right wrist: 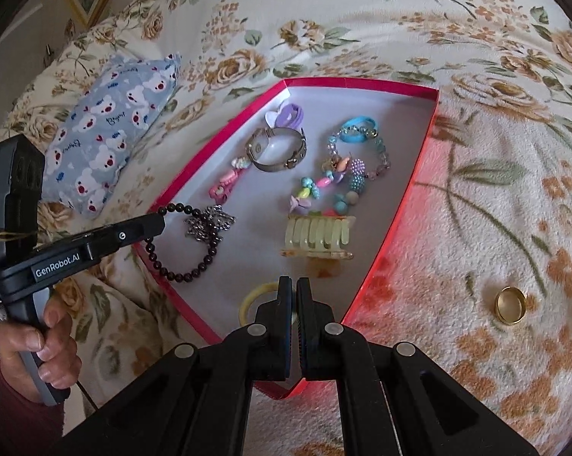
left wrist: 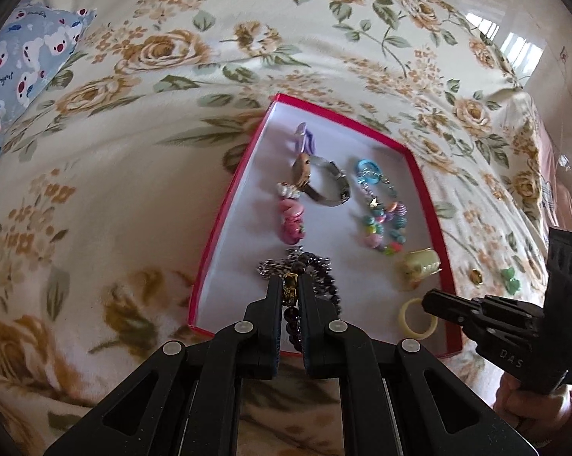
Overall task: Organize jewelry
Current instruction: 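Carry the bracelet and hair tie into the red box while both tools open to release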
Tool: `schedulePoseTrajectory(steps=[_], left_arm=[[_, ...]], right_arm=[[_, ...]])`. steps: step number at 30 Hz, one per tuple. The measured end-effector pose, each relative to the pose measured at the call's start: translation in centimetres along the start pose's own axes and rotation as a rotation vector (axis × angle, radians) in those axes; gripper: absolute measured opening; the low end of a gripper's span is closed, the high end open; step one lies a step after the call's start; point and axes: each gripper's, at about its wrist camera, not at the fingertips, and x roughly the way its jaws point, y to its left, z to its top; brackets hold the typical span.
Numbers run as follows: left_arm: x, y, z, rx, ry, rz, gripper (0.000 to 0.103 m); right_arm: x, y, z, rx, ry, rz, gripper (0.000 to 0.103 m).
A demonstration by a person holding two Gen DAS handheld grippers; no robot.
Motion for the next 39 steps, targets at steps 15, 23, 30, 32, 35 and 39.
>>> schedulePoseTrajectory(steps=[15, 23, 30, 32, 35, 39], left_arm=[[2.6, 0.7, 0.3, -0.015, 0.050, 0.012, 0.012], [2.5, 0.4, 0.2, -0.007, 0.051, 0.017, 0.019], [2.4, 0.2, 0.1, -0.007, 0.050, 0.020, 0.022], [2.3, 0.2, 0.1, -0.009, 0.051, 0.019, 0.023], [2.2, 0.2, 0.1, -0.011, 0.050, 0.018, 0.026], [1.9, 0.0, 0.0, -0.011, 0.045, 0.021, 0.034]], right_arm=[[0.6, 0.7, 0.0, -0.057, 0.011, -0.043, 0.005], [0.5, 0.3, 0.0, -0.029, 0.011, -0.017, 0.006], [0.2, 0.4, 0.0, -0.016, 0.009, 0.009, 0.013], [0.1, 0.4, -0.1, -0.019, 0.007, 0.007, 0.014], [0.0, 0.5, -0.1, -0.017, 0.005, 0.009, 0.015], [-0.3, 0.5, 0.0, -0.014, -0.001, 0.012, 0.018]])
